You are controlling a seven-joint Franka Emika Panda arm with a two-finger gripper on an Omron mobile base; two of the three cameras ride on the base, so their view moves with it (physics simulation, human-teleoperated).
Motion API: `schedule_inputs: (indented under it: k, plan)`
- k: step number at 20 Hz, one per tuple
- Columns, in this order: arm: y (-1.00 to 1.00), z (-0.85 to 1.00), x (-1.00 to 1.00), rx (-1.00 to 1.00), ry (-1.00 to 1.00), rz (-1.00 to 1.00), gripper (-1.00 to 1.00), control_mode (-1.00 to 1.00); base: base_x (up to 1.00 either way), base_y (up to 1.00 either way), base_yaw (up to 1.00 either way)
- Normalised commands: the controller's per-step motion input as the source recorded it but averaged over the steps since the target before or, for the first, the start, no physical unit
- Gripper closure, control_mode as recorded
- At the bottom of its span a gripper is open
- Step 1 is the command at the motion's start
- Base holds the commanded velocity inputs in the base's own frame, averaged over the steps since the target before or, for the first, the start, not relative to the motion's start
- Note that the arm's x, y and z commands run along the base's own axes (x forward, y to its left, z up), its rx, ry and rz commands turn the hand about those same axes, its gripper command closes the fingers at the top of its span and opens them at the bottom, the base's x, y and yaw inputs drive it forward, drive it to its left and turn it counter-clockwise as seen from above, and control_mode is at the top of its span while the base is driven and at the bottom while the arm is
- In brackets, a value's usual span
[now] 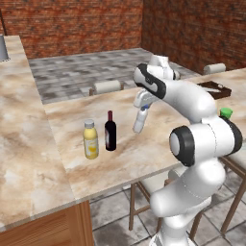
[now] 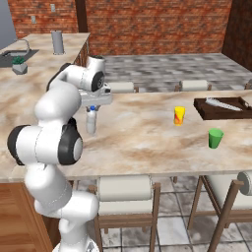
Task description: Place the drinks on the dining counter in a tight cluster.
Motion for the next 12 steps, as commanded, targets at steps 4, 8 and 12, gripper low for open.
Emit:
schedule_inputs:
  k: [4, 8, 12]
  plan:
    - [0.24, -0.02, 0.32, -0.08, -0.04, 0.10, 1.00, -1.00, 0.00, 0.00, 0.00]
    - [0.12, -0.03, 0.27, -0.13, -0.03, 0.10, 1.00, -1.00, 0.00, 0.00, 0.00]
    - [0.01, -0.04, 0.19, -0.10, 0.00, 0.10, 1.00, -1.00, 0.00, 0.00, 0.00]
